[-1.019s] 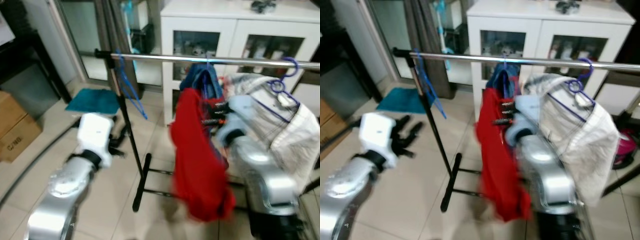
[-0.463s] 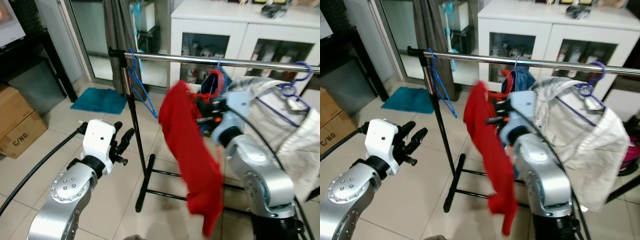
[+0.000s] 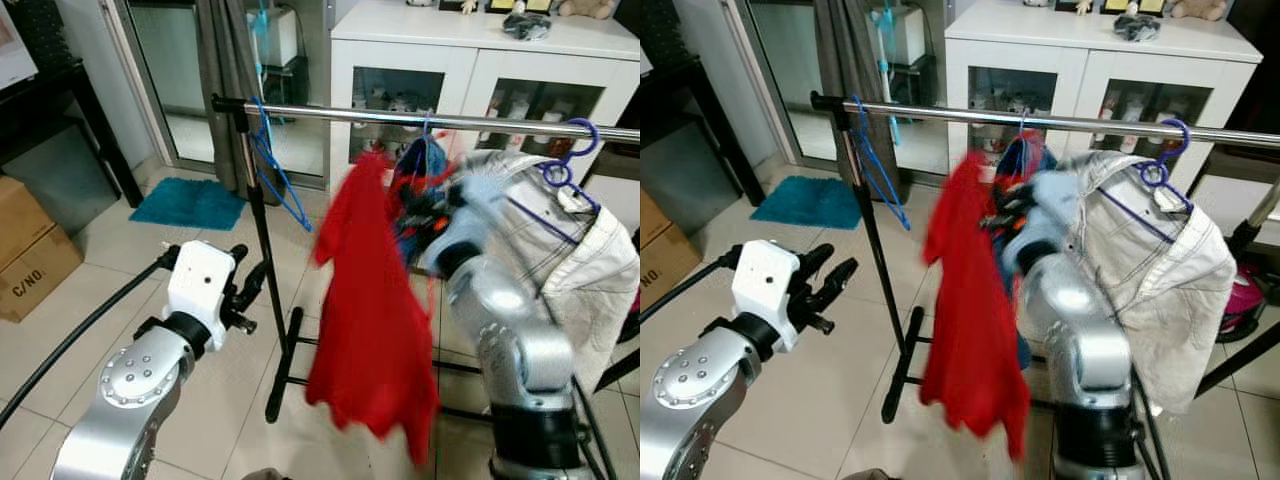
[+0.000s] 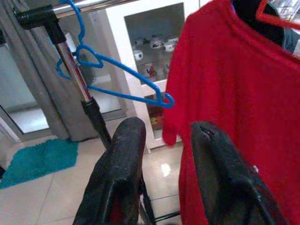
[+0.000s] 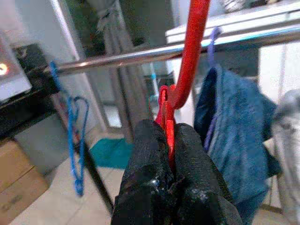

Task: Hang hanger

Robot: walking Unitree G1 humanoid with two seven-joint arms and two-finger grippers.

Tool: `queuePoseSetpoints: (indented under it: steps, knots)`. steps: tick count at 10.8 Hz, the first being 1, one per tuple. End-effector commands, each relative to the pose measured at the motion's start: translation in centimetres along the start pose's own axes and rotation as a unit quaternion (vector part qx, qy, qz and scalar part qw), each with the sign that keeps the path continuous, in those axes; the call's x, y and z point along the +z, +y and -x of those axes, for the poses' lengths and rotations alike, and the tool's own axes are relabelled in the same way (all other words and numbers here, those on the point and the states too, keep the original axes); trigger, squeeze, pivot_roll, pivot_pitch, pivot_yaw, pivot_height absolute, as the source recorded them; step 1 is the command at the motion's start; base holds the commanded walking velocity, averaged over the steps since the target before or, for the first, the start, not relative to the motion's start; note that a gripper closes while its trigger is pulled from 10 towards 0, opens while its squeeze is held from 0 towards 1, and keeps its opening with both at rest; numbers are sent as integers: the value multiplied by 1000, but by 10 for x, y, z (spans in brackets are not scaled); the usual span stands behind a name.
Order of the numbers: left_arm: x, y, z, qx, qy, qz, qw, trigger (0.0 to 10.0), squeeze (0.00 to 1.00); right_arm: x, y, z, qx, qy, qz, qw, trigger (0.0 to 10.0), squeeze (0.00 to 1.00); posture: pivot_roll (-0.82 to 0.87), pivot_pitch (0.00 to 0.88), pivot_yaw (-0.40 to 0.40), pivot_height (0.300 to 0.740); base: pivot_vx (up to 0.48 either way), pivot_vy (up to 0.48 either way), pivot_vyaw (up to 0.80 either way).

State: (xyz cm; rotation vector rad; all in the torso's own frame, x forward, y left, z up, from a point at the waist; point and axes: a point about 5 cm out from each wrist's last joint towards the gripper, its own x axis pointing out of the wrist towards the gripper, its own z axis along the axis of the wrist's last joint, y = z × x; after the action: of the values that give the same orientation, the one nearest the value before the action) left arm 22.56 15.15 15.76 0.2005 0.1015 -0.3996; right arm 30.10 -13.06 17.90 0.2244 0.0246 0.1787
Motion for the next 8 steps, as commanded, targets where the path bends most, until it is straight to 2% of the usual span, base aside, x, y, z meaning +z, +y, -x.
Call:
queuePoseSetpoints:
  steps: [1, 4, 6, 8]
  knots:
    - [5, 0, 1, -1, -13, -11, 1000, 10000, 0, 12, -6, 1, -25, -34, -6, 999, 10000, 0, -1, 1, 63, 740, 0, 0, 0]
    - [4, -2, 0, -8, -11, -10, 1000, 10000, 0, 9, -31, 9, -109, -44, -6, 993, 10000, 0, -5, 3, 73, 740, 0, 0, 0]
    - [4, -4, 0, -14, -10, -10, 1000, 10000, 0, 10, -55, 20, -171, -47, 20, 984, 10000, 0, -13, 6, 81, 740, 0, 0, 0]
    - [4, -7, -2, -21, -10, -8, 1000, 10000, 0, 18, -74, 33, -210, -63, 64, 974, 10000, 0, -24, 13, 88, 740, 0, 0, 0]
